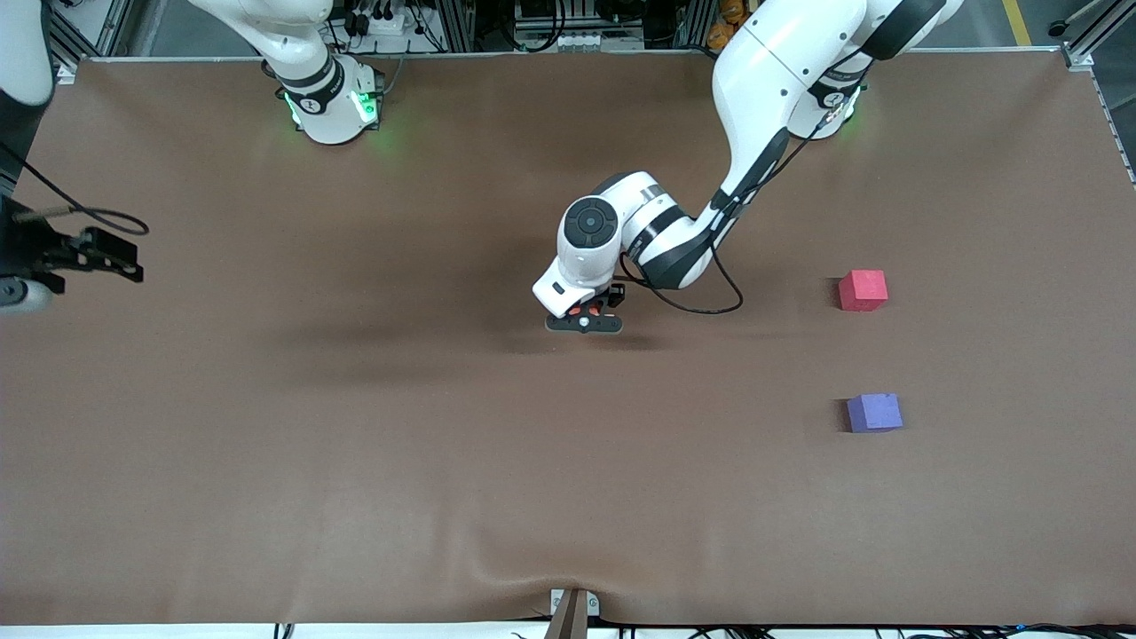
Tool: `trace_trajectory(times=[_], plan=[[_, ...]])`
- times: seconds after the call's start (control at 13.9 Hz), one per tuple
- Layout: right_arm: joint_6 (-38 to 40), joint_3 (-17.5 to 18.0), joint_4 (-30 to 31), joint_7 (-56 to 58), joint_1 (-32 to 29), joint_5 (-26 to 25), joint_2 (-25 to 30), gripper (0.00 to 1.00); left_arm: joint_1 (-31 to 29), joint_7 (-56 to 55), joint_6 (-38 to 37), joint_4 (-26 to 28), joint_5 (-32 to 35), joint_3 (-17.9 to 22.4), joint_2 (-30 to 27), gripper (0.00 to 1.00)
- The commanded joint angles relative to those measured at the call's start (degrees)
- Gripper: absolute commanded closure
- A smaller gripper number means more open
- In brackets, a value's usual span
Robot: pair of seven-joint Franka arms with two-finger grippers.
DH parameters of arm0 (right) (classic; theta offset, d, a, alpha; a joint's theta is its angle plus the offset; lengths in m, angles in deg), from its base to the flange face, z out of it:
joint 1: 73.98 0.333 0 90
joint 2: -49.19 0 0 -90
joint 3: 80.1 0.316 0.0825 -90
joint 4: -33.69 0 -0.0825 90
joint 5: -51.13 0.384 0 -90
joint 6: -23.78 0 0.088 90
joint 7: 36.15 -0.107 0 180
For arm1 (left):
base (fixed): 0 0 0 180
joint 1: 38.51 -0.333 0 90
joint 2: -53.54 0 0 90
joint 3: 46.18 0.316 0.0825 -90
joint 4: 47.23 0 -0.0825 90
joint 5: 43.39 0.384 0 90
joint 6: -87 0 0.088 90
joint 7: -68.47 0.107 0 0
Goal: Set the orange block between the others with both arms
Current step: 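Carry the orange cube with the left gripper between pink and purple cubes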
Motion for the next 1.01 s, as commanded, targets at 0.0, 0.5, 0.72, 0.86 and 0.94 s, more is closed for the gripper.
trace_trajectory(times=[0.0,0.5,0.72,0.86,0.94], plan=[[1.2,0.8,1.2,-1.8,-0.9,0.0,2.6,0.00,-1.6,-1.3,0.0,0.2,0.7,-0.1,-0.8,0.69],[6.3,0.8,1.5,-6.9,-0.9,2.7,4.8,0.00,-14.2,2.1,-4.7,5.9,0.6,-4.9,-15.6,0.76],[6.4,0.6,1.5,-6.9,-2.1,2.7,5.5,0.00,-28.0,6.7,-6.2,8.0,0.1,-14.1,-19.1,0.76],[6.8,0.6,1.9,-6.9,-2.4,2.7,7.0,0.00,-37.3,12.1,-11.1,7.9,0.1,-19.7,-20.1,0.76],[7.3,0.5,2.2,-6.9,-2.8,2.7,7.9,0.00,-41.9,16.3,-13.2,7.9,0.1,-22.0,-20.3,0.76]])
